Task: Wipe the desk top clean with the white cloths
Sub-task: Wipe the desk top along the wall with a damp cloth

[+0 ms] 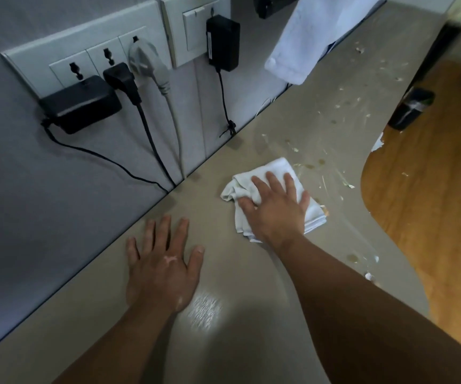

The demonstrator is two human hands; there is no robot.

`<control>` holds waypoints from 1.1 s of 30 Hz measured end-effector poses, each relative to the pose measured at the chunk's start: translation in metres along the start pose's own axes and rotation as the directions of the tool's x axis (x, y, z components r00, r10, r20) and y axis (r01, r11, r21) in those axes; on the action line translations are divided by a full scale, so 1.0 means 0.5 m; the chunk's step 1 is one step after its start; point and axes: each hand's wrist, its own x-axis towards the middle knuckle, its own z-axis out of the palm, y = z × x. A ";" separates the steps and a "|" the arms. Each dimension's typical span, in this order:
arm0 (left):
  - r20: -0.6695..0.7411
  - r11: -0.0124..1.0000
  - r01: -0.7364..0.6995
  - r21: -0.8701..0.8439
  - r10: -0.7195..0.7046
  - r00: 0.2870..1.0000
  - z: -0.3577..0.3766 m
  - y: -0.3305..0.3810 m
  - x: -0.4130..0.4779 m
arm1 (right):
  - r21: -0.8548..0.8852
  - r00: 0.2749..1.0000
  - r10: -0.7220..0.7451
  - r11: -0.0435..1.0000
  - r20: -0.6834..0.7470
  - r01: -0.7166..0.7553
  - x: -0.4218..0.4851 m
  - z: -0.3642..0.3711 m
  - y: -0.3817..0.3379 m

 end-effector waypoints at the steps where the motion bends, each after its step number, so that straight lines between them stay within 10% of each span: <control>1: -0.003 1.000 -0.001 -0.003 0.001 1.000 0.000 0.001 0.002 | 0.009 1.000 0.008 1.000 -0.008 -0.008 -0.010 0.003 -0.006; 18: 0.011 0.993 -0.068 -0.098 0.069 0.998 -0.014 0.078 0.022 | -0.090 0.938 -0.334 0.941 -0.094 0.326 -0.352 0.039 0.083; 33: 0.023 0.999 -0.022 -0.045 0.023 0.999 0.012 0.164 0.032 | -0.034 0.978 0.210 0.977 0.000 -0.210 0.032 -0.060 0.193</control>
